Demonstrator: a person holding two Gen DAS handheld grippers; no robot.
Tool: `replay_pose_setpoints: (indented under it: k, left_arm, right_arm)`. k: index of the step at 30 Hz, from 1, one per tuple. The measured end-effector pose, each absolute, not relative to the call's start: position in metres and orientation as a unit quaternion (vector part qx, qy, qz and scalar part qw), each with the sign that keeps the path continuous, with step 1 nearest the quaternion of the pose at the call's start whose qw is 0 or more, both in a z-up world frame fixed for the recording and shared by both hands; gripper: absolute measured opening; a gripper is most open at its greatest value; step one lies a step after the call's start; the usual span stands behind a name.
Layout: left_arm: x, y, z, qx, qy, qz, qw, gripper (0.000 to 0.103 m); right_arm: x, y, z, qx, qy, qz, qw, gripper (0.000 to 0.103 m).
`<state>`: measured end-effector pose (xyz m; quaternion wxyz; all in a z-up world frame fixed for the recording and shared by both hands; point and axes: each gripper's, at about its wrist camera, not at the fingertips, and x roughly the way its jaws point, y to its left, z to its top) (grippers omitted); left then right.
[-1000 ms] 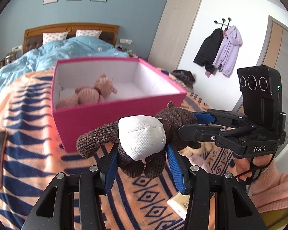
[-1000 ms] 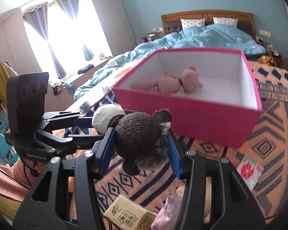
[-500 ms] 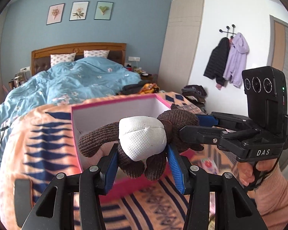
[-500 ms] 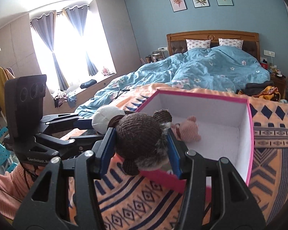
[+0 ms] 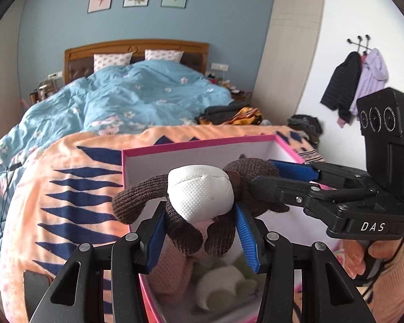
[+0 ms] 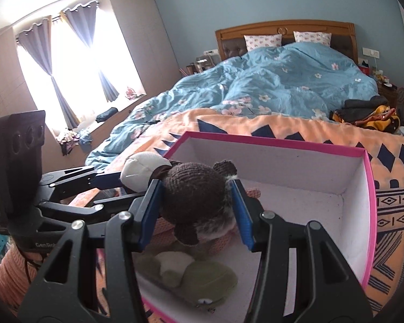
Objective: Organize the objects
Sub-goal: 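Carry the brown monkey with both grippers over the box, then open both grippers to drop the monkey into the box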
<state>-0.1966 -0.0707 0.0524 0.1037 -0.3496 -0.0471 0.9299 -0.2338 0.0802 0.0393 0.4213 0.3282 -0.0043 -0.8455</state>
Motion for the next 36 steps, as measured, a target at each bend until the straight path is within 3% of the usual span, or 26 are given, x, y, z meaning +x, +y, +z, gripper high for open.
replay_pose_setpoints:
  k: [8, 18, 24, 36]
  left_arm:
    - [-0.212, -0.083, 0.035, -0.364, -0.064, 0.927, 0.061, 0.049]
    - [-0.195, -0.067, 0.037, -0.346, -0.002, 0.937, 0.038, 0.055]
    - [-0.185, -0.062, 0.036, -0.345, -0.002, 0.937, 0.05, 0.055]
    - [-0.107, -0.032, 0.056, -0.283, -0.005, 0.951, 0.126, 0.078]
  right_arm:
    - [-0.253, 0.075, 0.027, 0.365, -0.011, -0.851, 0.378, 0.053]
    - [-0.23, 0.078, 0.006, 0.406, 0.051, -0.835, 0.369, 0.054]
    - [-0.224, 0.097, 0.003, 0.408, 0.017, -0.834, 0.371, 0.054]
    - [-0.156, 0.15, 0.047, 0.336, -0.043, -0.844, 0.417, 0.058]
